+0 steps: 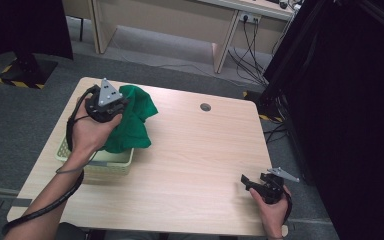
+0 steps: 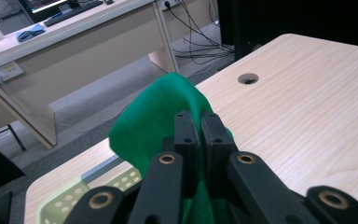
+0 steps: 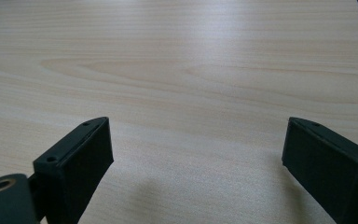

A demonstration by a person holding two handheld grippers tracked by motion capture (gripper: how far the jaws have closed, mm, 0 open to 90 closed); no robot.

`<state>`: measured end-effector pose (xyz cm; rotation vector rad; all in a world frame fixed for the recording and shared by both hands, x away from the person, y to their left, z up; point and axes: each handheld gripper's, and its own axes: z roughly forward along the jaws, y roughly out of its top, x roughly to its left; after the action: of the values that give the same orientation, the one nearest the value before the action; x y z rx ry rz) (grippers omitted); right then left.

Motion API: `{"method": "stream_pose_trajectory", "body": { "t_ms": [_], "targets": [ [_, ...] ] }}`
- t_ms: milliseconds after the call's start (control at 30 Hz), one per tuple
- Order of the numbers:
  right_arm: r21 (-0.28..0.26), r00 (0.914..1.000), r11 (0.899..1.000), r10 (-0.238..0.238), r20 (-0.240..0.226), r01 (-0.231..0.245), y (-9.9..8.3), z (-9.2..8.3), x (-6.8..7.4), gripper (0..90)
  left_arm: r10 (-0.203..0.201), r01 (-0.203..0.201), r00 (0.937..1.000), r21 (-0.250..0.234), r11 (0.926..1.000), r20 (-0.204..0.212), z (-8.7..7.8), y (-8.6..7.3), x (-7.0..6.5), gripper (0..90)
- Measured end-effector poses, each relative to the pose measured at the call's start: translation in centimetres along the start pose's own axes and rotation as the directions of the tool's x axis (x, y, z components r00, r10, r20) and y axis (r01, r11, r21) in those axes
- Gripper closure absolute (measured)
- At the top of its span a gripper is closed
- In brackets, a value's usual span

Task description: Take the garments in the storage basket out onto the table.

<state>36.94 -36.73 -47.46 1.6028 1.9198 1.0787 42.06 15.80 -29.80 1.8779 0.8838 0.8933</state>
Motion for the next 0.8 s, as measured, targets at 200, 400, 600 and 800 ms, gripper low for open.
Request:
{"method": "stream_pose_trajectory", "body": {
  "t_ms": [200,400,600,800],
  "targets": [
    [-0.001,1.0,1.0,0.001,0.0,-0.001,0.0,0.0,0.0,9.0,-0.002,0.002,0.9997,-0.011,0.9999,0.023,0.3,0.6,-0.6,86.4],
    [0.0,1.0,1.0,0.0,-0.001,0.0,0.0,0.0,0.0,9.0,0.005,-0.004,0.9994,-0.017,0.9998,0.035,0.6,1.2,-1.1,86.4],
    [0.001,1.0,1.0,0.0,-0.002,0.0,0.0,0.0,0.0,9.0,0.025,-0.023,0.9982,-0.027,0.9994,0.054,0.9,2.2,-2.1,86.3],
    [-0.002,1.0,1.0,0.0,-0.002,0.0,0.0,0.0,0.0,9.0,0.037,-0.035,0.9966,-0.03,0.999,0.073,1.4,2.7,-3.1,86.2]
  ]
}}
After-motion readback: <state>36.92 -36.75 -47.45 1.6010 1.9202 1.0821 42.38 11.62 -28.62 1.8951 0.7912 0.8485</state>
